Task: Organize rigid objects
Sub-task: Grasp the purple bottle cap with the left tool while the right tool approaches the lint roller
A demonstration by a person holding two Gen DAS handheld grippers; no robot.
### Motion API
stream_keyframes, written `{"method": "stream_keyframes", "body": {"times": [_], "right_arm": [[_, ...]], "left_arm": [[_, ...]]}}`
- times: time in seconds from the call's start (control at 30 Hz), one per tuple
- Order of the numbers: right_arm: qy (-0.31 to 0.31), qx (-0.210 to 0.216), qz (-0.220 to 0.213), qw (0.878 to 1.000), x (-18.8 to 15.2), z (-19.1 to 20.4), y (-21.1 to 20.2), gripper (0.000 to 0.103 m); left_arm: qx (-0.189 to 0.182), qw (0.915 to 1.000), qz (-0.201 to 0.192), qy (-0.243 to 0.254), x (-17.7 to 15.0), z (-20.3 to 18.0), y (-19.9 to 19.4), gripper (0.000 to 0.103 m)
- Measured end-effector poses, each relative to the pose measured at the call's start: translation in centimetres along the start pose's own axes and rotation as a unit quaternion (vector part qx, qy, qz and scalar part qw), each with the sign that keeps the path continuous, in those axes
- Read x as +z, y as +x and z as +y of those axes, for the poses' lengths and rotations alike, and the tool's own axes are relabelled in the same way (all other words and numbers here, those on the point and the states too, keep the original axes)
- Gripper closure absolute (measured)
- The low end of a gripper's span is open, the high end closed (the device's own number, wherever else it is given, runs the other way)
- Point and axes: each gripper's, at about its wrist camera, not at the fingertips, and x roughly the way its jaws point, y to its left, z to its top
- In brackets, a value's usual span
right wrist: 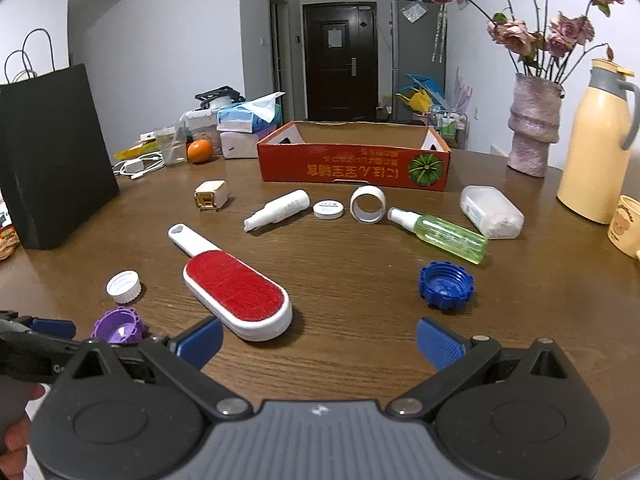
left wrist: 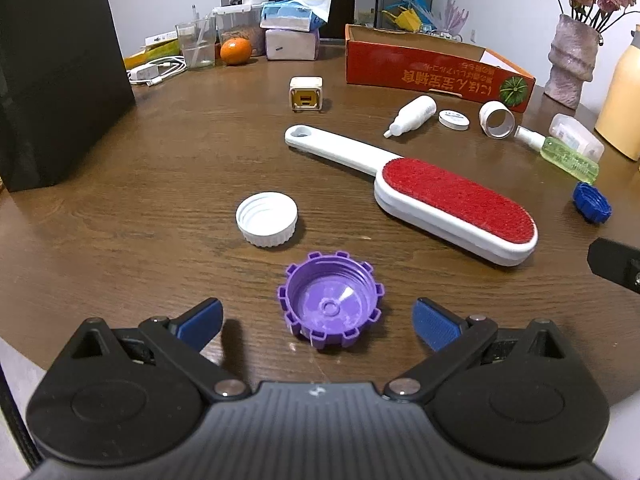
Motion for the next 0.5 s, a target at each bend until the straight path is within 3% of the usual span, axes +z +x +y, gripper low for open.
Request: {"method": "stream_keyframes", "body": {"times": [0.33,0.5], "right_arm": [[-0.020,0.004,-0.013,1.000,0.0,0.4,1.7,0.000],[-0.040,0.003,-0.030,0.999,-0.1,0.6,2.0,0.000]], "left_arm": [[-0.004,0.9998,-0.014,0.012,0.3,-0.8,1.3,0.008],[-0.010,0.9996,-0.024,0.014,0.5,-0.9,1.3,0.022]]}}
